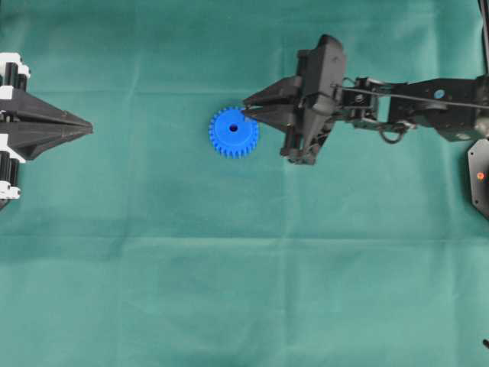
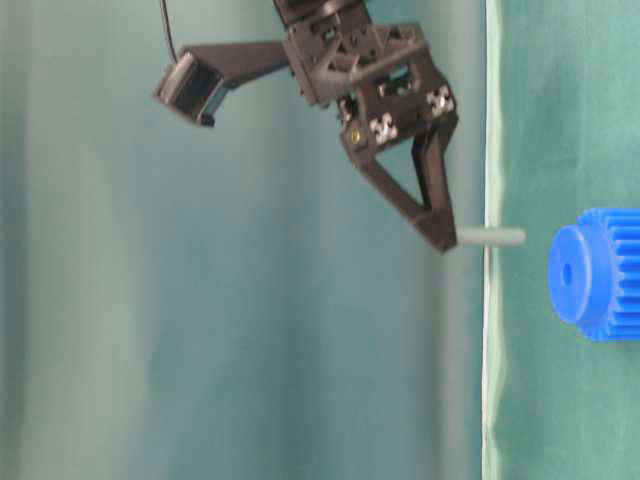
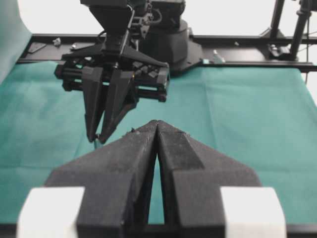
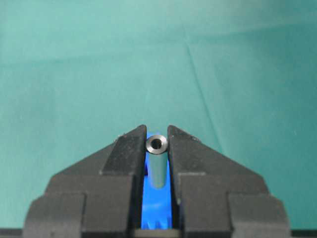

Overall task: Insert the shaft placed at a random location into the center hole of the medium gear at another random location.
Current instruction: 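Carry the shaft left over the blue gear's center hole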

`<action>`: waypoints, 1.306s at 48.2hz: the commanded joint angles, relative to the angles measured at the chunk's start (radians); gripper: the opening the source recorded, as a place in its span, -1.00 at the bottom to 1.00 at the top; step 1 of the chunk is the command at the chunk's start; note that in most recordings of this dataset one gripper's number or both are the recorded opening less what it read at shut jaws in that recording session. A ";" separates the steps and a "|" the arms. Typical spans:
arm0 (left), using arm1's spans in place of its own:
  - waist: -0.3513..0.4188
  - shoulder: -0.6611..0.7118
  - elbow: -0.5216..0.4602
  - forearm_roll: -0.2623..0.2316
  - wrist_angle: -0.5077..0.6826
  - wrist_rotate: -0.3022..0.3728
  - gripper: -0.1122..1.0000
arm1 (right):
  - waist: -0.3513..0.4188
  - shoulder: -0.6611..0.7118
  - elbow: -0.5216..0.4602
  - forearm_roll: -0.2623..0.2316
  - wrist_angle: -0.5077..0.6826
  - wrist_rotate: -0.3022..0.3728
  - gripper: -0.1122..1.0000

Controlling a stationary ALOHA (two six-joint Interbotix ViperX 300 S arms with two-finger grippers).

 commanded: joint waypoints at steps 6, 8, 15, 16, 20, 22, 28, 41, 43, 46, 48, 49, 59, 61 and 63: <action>0.002 0.009 -0.018 0.003 0.002 -0.002 -0.80 | 0.005 0.017 -0.064 -0.002 0.002 -0.015 -0.57; 0.002 0.009 -0.018 0.003 0.002 -0.002 -0.80 | 0.005 0.020 -0.071 -0.002 0.002 -0.015 -0.57; 0.002 0.009 -0.018 0.003 0.005 0.000 -0.80 | 0.005 0.028 -0.077 -0.002 0.002 -0.015 -0.57; 0.002 0.009 -0.017 0.003 0.005 -0.002 -0.80 | 0.005 0.028 -0.075 -0.002 0.002 -0.015 -0.57; 0.002 0.009 -0.018 0.003 0.008 -0.002 -0.80 | 0.005 0.028 -0.077 -0.002 0.003 -0.015 -0.57; 0.002 0.009 -0.018 0.003 0.008 0.000 -0.80 | 0.005 0.028 -0.075 -0.002 0.003 -0.015 -0.57; 0.002 0.009 -0.018 0.003 0.008 -0.002 -0.80 | 0.005 0.031 -0.074 -0.003 0.003 -0.015 -0.57; 0.002 0.009 -0.018 0.003 0.006 -0.002 -0.80 | 0.005 0.071 -0.080 0.000 -0.003 -0.012 -0.57; 0.002 0.009 -0.018 0.003 0.008 0.000 -0.80 | 0.005 0.080 -0.083 -0.002 -0.003 -0.012 -0.57; 0.002 0.009 -0.018 0.003 0.008 0.000 -0.80 | 0.006 0.089 -0.083 0.002 -0.003 -0.011 -0.57; 0.002 0.009 -0.018 0.003 0.008 0.000 -0.80 | 0.006 0.094 -0.083 0.003 -0.005 -0.011 -0.57; 0.002 0.008 -0.018 0.003 0.008 0.000 -0.80 | 0.006 0.097 -0.083 0.003 -0.005 -0.011 -0.57; 0.002 0.009 -0.018 0.003 0.009 -0.002 -0.80 | 0.006 0.107 -0.080 0.005 -0.006 -0.008 -0.57; 0.002 0.009 -0.017 0.003 0.008 0.000 -0.80 | 0.006 0.107 -0.080 0.003 -0.006 -0.008 -0.57; 0.002 0.009 -0.018 0.003 0.009 0.000 -0.80 | 0.006 0.107 -0.081 0.003 -0.006 -0.008 -0.57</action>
